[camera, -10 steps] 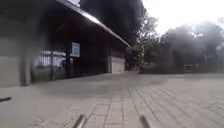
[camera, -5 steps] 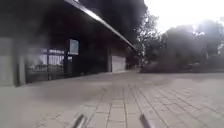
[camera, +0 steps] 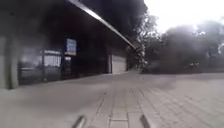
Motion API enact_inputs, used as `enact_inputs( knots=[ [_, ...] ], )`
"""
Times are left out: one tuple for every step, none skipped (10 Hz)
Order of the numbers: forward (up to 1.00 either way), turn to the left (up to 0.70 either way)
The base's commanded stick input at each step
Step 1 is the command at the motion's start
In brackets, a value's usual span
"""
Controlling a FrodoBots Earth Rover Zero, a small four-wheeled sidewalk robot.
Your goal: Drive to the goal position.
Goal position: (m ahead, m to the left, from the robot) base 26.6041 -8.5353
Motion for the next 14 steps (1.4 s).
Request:
enact_inputs(
  knots=[
    [0.7, -0.28],
    [0.7, -0.28],
    [0.7, -0.28],
    [0.7, -0.27],
    [0.7, -0.21],
    [0.7, -0.15],
    [0.7, 0.0],
    [0.7, 0.0],
    [0.7, 0.0],
    [0.7, 0.0],
    [0.7, 0.0],
    [0.7, 0.0],
    [0.7, 0.0],
    [0.7, 0.0]
  ],
)
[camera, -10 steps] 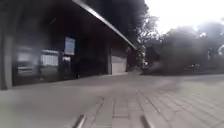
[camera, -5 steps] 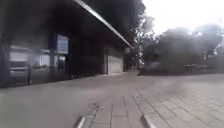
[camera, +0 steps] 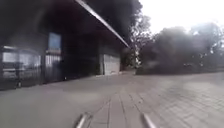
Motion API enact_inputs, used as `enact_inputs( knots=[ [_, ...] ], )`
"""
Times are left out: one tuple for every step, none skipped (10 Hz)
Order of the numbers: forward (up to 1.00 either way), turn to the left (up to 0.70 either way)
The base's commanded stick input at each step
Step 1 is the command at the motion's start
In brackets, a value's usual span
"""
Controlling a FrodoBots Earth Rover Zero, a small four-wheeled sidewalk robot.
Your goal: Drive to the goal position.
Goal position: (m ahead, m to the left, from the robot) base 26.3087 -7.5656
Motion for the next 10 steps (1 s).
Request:
enact_inputs(
  knots=[
    [0.7, 0.0],
    [0.7, 0.0],
    [0.7, 0.0],
    [0.7, 0.0],
    [0.7, -0.16],
    [0.7, -0.2],
    [0.7, -0.14],
    [0.7, -0.06],
    [0.7, -0.2],
    [0.7, -0.14]
  ],
)
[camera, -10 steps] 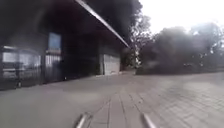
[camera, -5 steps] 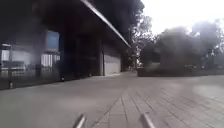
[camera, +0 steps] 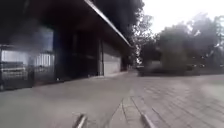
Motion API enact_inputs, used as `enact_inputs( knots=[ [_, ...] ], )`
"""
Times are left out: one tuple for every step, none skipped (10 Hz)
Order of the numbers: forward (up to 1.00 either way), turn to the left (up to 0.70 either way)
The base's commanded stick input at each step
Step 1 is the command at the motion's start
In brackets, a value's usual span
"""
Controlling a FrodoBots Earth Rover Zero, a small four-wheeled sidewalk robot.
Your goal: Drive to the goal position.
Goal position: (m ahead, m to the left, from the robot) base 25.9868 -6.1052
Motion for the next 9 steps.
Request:
enact_inputs(
  knots=[
    [0.7, -0.09],
    [0.7, -0.15],
    [0.7, -0.22],
    [0.7, -0.08],
    [0.7, -0.1],
    [0.7, -0.19],
    [0.7, -0.1],
    [0.7, -0.01],
    [0.7, -0.2]
  ],
)
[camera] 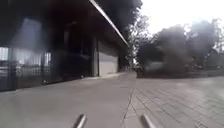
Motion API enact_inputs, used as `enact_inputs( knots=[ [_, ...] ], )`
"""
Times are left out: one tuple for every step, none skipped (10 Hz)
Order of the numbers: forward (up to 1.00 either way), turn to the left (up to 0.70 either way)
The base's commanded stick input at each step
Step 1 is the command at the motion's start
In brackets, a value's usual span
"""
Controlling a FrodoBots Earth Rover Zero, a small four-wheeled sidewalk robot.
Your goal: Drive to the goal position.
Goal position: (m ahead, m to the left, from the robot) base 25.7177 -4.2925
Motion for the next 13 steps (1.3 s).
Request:
enact_inputs(
  knots=[
    [0.7, -0.16],
    [0.7, -0.15],
    [0.7, -0.17],
    [0.7, -0.02],
    [0.7, -0.12],
    [0.7, -0.23],
    [0.7, -0.12],
    [0.7, -0.05],
    [0.7, -0.02],
    [0.7, -0.11],
    [0.7, -0.19],
    [0.7, -0.13],
    [0.7, -0.04]
  ],
)
